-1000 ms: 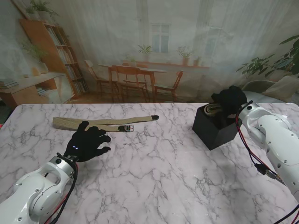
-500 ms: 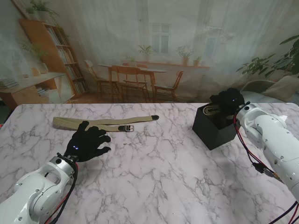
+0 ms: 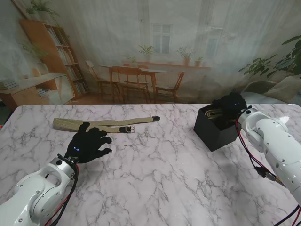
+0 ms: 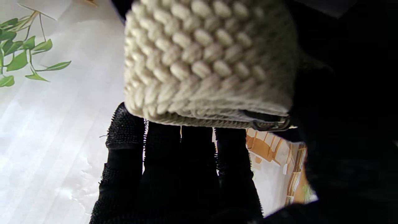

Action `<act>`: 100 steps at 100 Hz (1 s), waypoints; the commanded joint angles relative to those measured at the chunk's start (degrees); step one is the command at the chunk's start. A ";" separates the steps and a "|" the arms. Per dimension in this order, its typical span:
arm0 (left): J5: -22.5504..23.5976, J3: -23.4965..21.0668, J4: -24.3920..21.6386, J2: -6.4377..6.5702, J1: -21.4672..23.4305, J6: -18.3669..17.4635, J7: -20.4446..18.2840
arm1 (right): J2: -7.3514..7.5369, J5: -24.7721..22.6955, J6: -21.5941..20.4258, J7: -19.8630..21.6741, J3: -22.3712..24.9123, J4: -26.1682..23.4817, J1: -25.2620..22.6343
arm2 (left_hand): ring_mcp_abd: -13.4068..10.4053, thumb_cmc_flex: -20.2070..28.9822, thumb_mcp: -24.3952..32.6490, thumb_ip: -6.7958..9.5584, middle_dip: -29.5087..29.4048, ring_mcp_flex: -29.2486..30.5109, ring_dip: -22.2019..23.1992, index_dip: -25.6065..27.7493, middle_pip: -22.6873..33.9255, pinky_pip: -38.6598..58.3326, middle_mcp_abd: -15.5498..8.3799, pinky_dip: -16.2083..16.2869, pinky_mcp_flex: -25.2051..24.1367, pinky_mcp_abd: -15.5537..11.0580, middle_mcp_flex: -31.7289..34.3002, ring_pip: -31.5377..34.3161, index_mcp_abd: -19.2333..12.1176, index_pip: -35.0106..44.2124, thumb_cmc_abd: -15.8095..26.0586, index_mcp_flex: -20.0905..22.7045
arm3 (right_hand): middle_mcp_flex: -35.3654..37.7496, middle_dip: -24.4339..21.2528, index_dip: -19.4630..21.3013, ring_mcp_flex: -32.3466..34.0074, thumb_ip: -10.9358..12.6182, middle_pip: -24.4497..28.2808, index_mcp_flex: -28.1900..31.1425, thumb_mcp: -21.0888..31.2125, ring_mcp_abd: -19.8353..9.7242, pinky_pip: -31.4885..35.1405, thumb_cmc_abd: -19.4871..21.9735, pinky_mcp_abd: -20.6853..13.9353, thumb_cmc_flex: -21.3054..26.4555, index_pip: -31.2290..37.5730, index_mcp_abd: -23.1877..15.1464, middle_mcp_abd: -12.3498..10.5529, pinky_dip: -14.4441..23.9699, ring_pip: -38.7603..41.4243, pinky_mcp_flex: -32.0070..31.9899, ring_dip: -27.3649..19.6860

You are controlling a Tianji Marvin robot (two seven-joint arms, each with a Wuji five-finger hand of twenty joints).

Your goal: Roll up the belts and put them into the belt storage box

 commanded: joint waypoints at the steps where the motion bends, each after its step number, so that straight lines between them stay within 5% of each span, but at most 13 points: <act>1: 0.11 0.18 0.14 0.01 -0.03 -0.12 -0.69 | 0.64 -1.89 0.17 -0.05 -0.11 -0.34 -0.56 | 0.67 0.25 -0.45 -0.95 0.68 0.28 0.48 -0.60 -0.48 -0.45 0.89 -0.06 -1.12 2.63 -2.00 0.40 0.63 -0.91 2.35 -1.49 | -0.70 0.14 1.14 -1.79 5.06 1.57 -0.74 9.28 -2.60 -0.08 6.78 1.33 1.12 -1.16 -9.10 -5.50 -0.39 -2.12 -1.21 -1.08; 4: 0.17 0.17 0.13 0.02 -0.01 -0.09 -0.66 | 0.74 -2.26 0.17 0.05 0.01 -0.49 -0.74 | 0.66 0.24 -0.47 -0.96 0.68 0.27 0.48 -0.63 -0.49 -0.44 0.91 -0.06 -1.11 2.67 -2.01 0.40 0.59 -0.96 2.31 -1.54 | -2.01 -0.41 2.14 -2.63 5.87 1.14 -0.88 9.47 -2.11 -0.27 7.47 1.56 -0.84 -3.00 -8.40 -5.15 -0.42 -2.54 -1.71 -1.38; 10: 0.27 0.14 0.11 0.02 0.01 -0.07 -0.60 | 0.70 -2.14 0.22 0.40 0.26 -0.60 -1.05 | 0.68 0.34 -0.44 -0.95 0.67 0.22 0.46 -0.70 -0.51 -0.46 0.93 -0.07 -1.13 2.64 -2.06 0.37 0.62 -1.06 2.27 -1.57 | -6.13 -1.76 10.60 -5.02 11.67 0.29 -1.60 9.38 -0.83 -0.73 9.48 2.09 -5.77 -9.58 -6.51 -3.98 -0.27 -3.37 -3.23 -2.15; 39: 0.46 0.13 0.13 0.04 0.01 -0.11 -0.49 | 0.44 -2.38 0.76 0.44 2.63 -2.25 -2.64 | 0.65 0.33 -0.48 -0.95 0.64 0.22 0.44 -0.87 -0.53 -0.47 0.93 -0.09 -1.14 2.65 -2.19 0.37 0.59 -1.35 2.22 -1.61 | -22.86 -5.10 10.91 -15.99 12.06 -1.90 -8.56 2.87 3.06 -2.93 16.81 3.38 -13.35 -13.80 -3.43 2.27 -0.40 -6.08 -9.55 -5.21; 67: 0.48 0.13 0.09 0.04 0.01 0.04 -0.71 | -0.14 -4.73 -1.43 1.84 11.89 -11.25 -7.88 | 0.53 0.35 -0.45 -0.94 0.62 0.25 0.42 -0.77 -0.53 -0.36 0.86 -0.04 -1.07 2.67 -2.14 0.36 0.63 -1.21 2.18 -1.18 | -22.17 -5.15 11.02 -14.93 12.52 -0.75 -7.25 2.24 2.22 -2.53 16.77 4.43 -12.26 -13.82 -4.47 1.18 0.12 -3.72 -10.01 -5.15; 100: -0.76 0.65 1.25 0.00 -1.05 0.74 -1.93 | -2.47 -1.85 -4.74 10.34 21.71 -31.97 -20.14 | 0.41 0.16 -0.49 -0.95 0.67 0.40 0.41 -0.82 -0.36 0.20 0.75 0.22 -0.48 2.50 -1.76 0.38 0.87 -1.12 2.38 -0.84 | -19.18 -6.81 11.27 -14.33 13.68 -3.91 -4.25 -1.20 0.96 -3.28 17.95 7.00 -9.94 -18.09 -6.69 -0.76 0.48 -5.25 -12.02 -5.10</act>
